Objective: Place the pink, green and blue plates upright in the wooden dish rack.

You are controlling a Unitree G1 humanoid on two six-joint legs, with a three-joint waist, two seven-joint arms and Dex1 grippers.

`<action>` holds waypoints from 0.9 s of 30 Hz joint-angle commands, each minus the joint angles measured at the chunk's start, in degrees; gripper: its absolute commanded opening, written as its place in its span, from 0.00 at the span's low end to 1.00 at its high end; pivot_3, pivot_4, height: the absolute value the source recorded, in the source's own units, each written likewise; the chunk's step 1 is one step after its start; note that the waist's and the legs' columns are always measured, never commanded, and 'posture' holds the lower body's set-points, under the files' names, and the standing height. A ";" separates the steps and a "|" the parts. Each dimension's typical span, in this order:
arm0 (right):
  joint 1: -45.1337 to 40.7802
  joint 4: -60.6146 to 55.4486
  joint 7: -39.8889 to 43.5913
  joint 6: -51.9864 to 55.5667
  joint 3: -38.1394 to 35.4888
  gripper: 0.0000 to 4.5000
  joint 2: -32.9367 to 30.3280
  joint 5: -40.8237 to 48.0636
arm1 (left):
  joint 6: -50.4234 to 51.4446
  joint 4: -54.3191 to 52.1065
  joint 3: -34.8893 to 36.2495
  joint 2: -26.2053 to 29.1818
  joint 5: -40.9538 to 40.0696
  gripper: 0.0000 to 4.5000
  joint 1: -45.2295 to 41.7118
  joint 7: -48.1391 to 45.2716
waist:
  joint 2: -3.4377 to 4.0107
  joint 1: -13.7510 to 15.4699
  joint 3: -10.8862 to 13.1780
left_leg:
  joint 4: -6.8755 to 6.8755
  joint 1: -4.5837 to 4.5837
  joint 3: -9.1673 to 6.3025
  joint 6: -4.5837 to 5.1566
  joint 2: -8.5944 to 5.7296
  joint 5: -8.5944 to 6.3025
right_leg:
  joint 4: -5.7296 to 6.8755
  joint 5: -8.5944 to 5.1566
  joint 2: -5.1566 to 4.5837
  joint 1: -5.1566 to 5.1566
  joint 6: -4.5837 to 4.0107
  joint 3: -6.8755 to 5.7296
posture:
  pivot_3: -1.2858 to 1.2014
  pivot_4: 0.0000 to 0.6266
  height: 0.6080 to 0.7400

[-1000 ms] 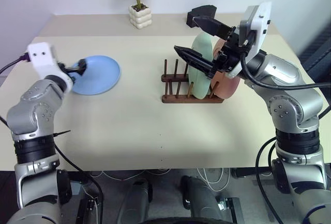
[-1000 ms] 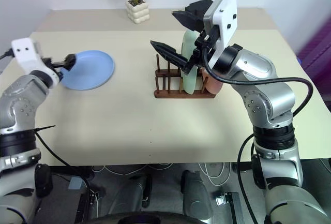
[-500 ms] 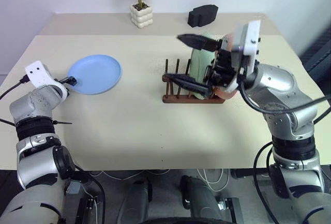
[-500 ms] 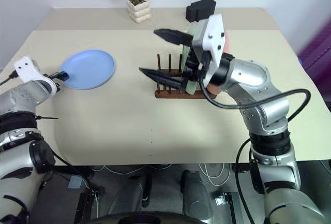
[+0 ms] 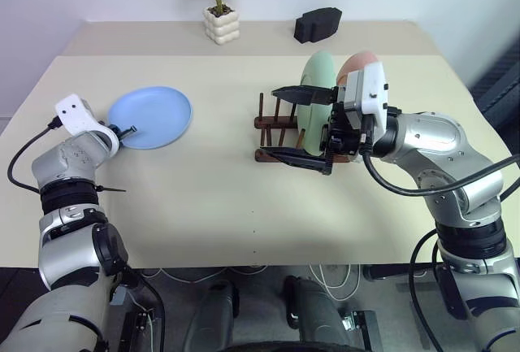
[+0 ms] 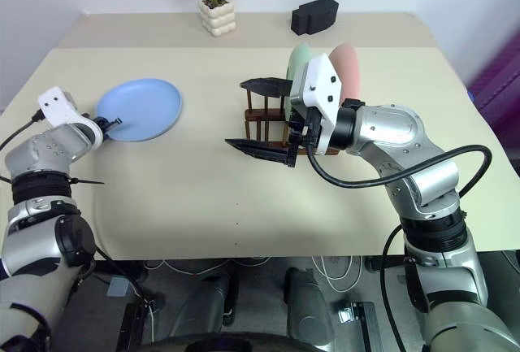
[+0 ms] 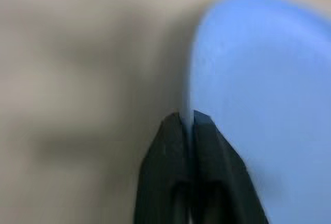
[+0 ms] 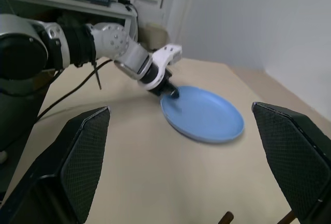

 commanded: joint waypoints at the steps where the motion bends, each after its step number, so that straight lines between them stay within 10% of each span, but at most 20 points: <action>1: -0.54 -1.37 0.17 -0.45 -0.29 1.00 -0.31 -0.71 | -0.69 -2.36 1.29 -0.29 -0.41 0.01 0.52 0.88 | 0.00 0.00 0.00 | 0.00 0.00 0.00 0.00 0.00 0.00 | 0.00 0.00 0.00 0.00 0.00 0.00 | 0.52 0.24 0.97; 27: -10.51 15.98 -12.09 -30.56 9.92 1.00 6.97 -36.93 | 3.88 -54.75 -15.42 -10.18 -4.92 0.01 -4.96 -3.97 | -0.04 -0.10 0.03 | 0.00 -0.02 0.01 -0.10 -0.04 0.05 | 0.00 0.00 0.02 -0.01 -0.01 0.03 | 0.52 0.24 0.97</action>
